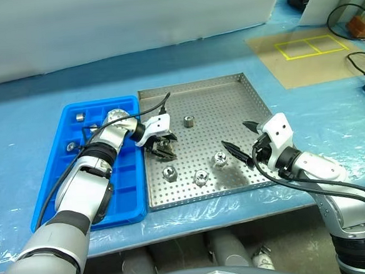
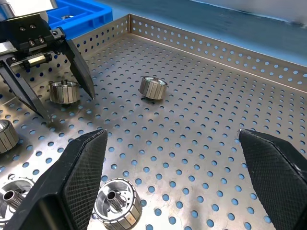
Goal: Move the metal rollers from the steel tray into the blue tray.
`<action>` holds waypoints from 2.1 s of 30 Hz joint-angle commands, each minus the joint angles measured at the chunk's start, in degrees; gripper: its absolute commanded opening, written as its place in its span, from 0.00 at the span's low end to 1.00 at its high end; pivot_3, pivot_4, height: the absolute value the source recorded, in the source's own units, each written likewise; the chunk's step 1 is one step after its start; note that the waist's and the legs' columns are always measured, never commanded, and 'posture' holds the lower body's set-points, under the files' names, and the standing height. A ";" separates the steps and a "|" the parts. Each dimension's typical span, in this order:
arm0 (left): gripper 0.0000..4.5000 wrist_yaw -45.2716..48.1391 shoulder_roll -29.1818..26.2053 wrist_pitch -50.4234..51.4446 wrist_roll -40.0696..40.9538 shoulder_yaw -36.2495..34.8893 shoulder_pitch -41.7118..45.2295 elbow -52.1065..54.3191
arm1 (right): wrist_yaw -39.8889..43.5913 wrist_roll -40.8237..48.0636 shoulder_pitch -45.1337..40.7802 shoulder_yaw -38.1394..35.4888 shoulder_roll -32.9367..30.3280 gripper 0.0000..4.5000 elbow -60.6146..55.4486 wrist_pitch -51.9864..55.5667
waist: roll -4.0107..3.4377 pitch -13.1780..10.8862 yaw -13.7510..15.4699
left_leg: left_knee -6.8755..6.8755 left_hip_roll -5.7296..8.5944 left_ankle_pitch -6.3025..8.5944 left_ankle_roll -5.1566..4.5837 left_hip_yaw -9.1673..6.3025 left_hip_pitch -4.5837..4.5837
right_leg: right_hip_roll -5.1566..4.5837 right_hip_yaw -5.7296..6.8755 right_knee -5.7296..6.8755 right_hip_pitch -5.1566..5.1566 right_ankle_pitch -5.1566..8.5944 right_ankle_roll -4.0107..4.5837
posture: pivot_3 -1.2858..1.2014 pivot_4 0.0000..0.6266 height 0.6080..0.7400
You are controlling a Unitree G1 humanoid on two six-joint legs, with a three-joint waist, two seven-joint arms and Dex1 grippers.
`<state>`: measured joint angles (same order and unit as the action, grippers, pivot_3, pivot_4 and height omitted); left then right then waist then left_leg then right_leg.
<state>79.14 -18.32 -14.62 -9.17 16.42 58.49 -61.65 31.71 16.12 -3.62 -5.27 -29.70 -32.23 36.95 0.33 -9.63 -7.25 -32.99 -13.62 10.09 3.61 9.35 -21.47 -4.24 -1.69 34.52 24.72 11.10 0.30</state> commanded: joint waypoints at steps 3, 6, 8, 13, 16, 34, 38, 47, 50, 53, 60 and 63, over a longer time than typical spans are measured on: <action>0.56 -0.70 0.49 0.43 -1.56 1.12 -1.02 -1.15 | -0.72 -0.02 -0.66 -0.05 -0.49 1.00 -0.42 -0.95 | -0.07 0.05 0.00 | 0.00 0.03 0.01 -0.01 0.00 0.00 | -0.03 0.01 -0.02 -0.02 0.02 -0.03 | 0.26 0.24 1.00; 0.46 -2.43 0.24 0.26 -2.34 1.06 -0.98 -1.27 | -0.93 -0.08 -0.84 0.20 -0.38 1.00 -0.28 -1.10 | -0.11 0.08 -0.03 | 0.00 0.04 0.01 -0.01 0.00 0.00 | -0.04 0.00 -0.03 -0.03 0.19 -0.31 | 0.27 0.24 1.00; 0.46 -1.29 -0.04 0.63 -2.18 1.07 -1.04 -1.06 | -0.98 -0.20 -1.01 0.46 -0.32 1.00 0.08 -1.33 | -0.12 0.08 -0.03 | 0.00 0.03 0.01 -0.01 0.00 0.01 | -0.03 0.00 -0.03 -0.03 0.20 -0.34 | 0.27 0.24 1.00; 0.37 -2.09 -0.42 0.82 -1.74 0.32 -1.19 -0.16 | -0.98 -0.17 -1.84 1.10 -0.17 1.00 0.86 -1.70 | -0.12 0.08 -0.01 | 0.00 0.03 0.01 -0.01 0.00 0.00 | -0.04 0.00 -0.04 -0.03 0.23 -0.38 | 0.27 0.24 1.00; 0.37 0.00 -0.11 3.01 1.45 -1.87 -0.91 2.41 | -0.76 -0.25 -2.46 1.65 -0.11 1.00 1.69 -2.18 | -0.12 0.08 0.02 | 0.00 0.03 0.01 -0.02 0.00 -0.04 | -0.04 0.01 -0.05 0.00 0.22 -0.37 | 0.28 0.24 1.00; 0.37 2.23 -12.13 16.68 13.34 -10.79 -5.30 26.00 | 8.27 -0.97 -18.48 9.48 0.32 1.00 16.99 -10.77 | 0.02 -0.05 1.53 | 0.14 -0.04 0.02 -0.03 0.03 -0.40 | -0.01 0.03 -0.02 0.45 -0.02 0.04 | 0.39 0.24 1.00; 0.37 0.05 -17.63 22.54 15.90 -13.67 -11.42 36.13 | 13.68 -0.98 -25.61 12.64 2.00 1.00 24.30 -14.38 | 0.00 -0.09 3.28 | 0.26 -0.13 -0.04 0.07 0.10 -0.28 | -0.01 0.04 0.09 0.50 -0.02 0.05 | 0.45 0.24 1.00; 0.37 -9.68 -27.13 39.03 23.41 -25.09 -33.15 65.41 | 27.61 -3.68 -41.02 21.31 10.83 1.00 44.21 -25.74 | 0.06 -0.14 9.32 | 0.73 -0.29 -0.37 0.63 0.04 -0.23 | -0.02 0.22 0.24 0.64 0.12 0.27 | 0.57 0.24 1.00; 0.37 -13.18 -27.81 43.35 25.80 -28.58 -40.96 74.01 | 30.63 -4.37 -43.81 22.24 13.43 1.00 50.17 -29.17 | 0.08 -0.16 11.33 | 0.79 -0.29 -0.38 0.65 -0.02 -0.34 | -0.07 0.33 0.23 0.65 0.17 0.33 | 0.60 0.24 1.00; 0.37 -16.45 -27.70 45.53 27.28 -31.09 -46.46 78.47 | 32.32 -4.94 -46.30 22.10 15.51 1.00 55.13 -31.82 | 0.14 -0.19 12.66 | 0.77 -0.27 -0.37 0.64 -0.05 -0.43 | -0.10 0.47 0.21 0.68 0.17 0.34 | 0.61 0.24 1.00; 0.37 -22.37 -26.25 44.53 27.52 -30.06 -50.78 79.99 | 35.27 -6.16 -48.34 21.96 17.51 1.00 60.82 -36.10 | 0.17 -0.21 14.42 | 0.76 -0.34 -0.44 0.75 -0.51 -0.49 | -0.06 0.68 0.37 0.64 0.20 0.37 | 0.63 0.24 1.00; 0.37 -24.58 -25.66 41.16 25.52 -28.17 -48.61 76.76 | 35.45 -6.26 -48.01 21.62 17.51 1.00 60.90 -36.36 | 0.17 -0.20 14.60 | 0.76 -0.34 -0.49 0.83 -0.61 -0.50 | -0.06 0.68 0.42 0.62 0.20 0.37 | 0.62 0.24 1.00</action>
<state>56.09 -44.20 29.24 17.34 -12.00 8.12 15.80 66.70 9.63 -50.43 17.48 -12.51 29.66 1.79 0.50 -9.83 7.34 -32.23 -13.96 9.58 4.46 8.71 -21.99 -4.29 -1.01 34.95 25.34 11.29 0.66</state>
